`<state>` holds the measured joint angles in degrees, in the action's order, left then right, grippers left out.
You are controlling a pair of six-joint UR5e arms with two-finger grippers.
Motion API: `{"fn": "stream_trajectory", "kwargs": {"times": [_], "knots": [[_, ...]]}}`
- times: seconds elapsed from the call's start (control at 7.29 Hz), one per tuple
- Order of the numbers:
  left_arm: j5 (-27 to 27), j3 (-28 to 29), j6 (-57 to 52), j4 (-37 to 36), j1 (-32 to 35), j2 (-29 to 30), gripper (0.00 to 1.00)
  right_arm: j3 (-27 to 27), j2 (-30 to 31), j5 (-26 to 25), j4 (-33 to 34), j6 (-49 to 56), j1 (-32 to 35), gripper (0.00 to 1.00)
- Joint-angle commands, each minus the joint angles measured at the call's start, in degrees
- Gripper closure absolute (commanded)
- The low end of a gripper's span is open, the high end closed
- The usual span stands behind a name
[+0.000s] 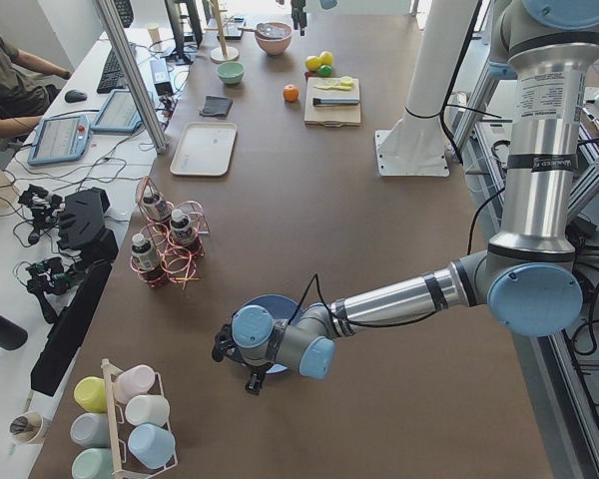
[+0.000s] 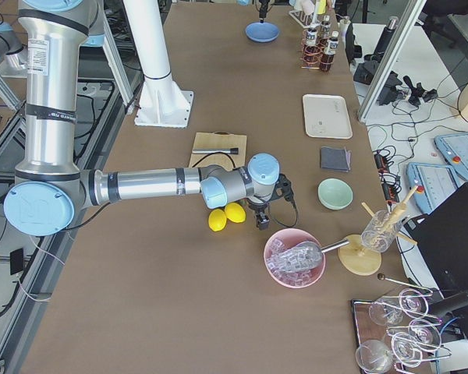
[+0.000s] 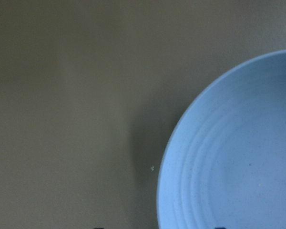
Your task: Pick orange to plate
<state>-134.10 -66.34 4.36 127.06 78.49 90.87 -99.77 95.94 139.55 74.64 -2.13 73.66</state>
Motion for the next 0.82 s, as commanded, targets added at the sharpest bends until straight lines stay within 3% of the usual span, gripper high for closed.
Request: {"fn": "stream_trajectory", "kwargs": {"times": [0.0,0.14,0.27,0.41,0.69], "knots": [[-0.11,1.03,0.13,-0.05,-0.96,0.62,0.19,0.01,0.04,0.20,-0.81,-0.06,-0.71,0.00],[-0.11,2.00,0.13,-0.05,-1.31,1.32,0.19,0.01,0.04,0.11,-0.81,0.02,-0.71,0.00],[-0.11,2.18,0.13,-0.23,-1.40,1.59,0.30,0.01,0.04,0.20,-0.81,0.20,-0.80,0.00],[-0.02,2.70,0.13,-0.32,-1.58,1.86,0.58,0.01,0.04,0.28,-0.81,0.11,-0.80,0.00],[-0.10,2.89,0.13,-0.40,-2.72,1.86,0.90,-0.07,0.04,0.29,-0.81,-0.06,-0.89,0.00]]}}
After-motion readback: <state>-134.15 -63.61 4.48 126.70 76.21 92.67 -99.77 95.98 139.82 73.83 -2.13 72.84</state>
